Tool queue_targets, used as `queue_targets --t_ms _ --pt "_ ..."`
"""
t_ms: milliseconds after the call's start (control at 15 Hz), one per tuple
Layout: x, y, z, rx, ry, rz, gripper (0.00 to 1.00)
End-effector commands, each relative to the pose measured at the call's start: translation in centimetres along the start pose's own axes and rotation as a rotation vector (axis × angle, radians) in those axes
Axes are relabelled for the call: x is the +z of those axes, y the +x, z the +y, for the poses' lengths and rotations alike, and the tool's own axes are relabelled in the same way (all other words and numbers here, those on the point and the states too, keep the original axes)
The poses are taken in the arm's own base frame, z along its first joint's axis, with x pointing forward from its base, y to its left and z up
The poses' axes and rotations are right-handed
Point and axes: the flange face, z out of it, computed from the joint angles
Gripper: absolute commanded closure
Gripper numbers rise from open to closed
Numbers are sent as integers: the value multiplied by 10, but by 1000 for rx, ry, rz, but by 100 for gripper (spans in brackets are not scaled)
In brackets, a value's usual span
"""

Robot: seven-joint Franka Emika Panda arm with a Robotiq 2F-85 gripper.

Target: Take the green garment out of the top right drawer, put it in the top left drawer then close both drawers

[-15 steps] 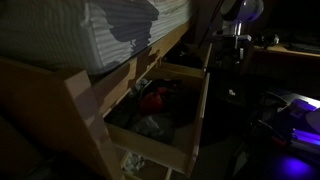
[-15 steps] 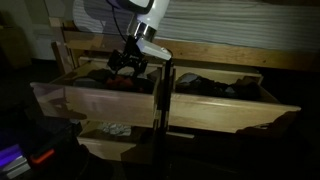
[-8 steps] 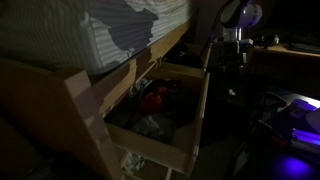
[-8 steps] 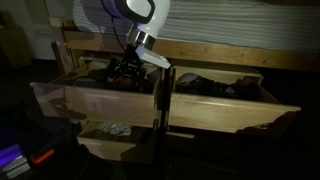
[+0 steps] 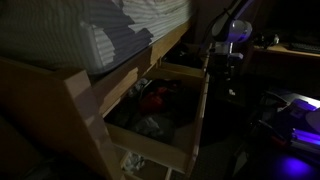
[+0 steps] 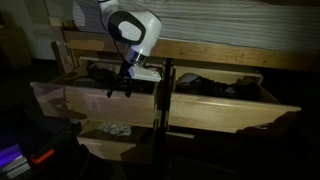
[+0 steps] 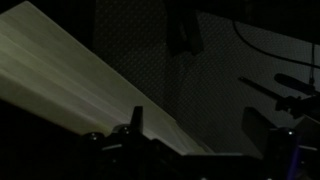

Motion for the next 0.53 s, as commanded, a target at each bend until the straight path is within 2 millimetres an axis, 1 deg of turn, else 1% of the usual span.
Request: queue_targets --t_ms 0,67,200,267,333,467 --pt "6 1 4 2 6 -1 0" --pt "10 1 6 2 10 -1 0" --pt "10 1 9 3 7 0 0" --pt "13 -1 11 2 12 -9 0" --pt "22 -4 15 7 16 3 0" --pt "50 -10 23 36 66 29 0"
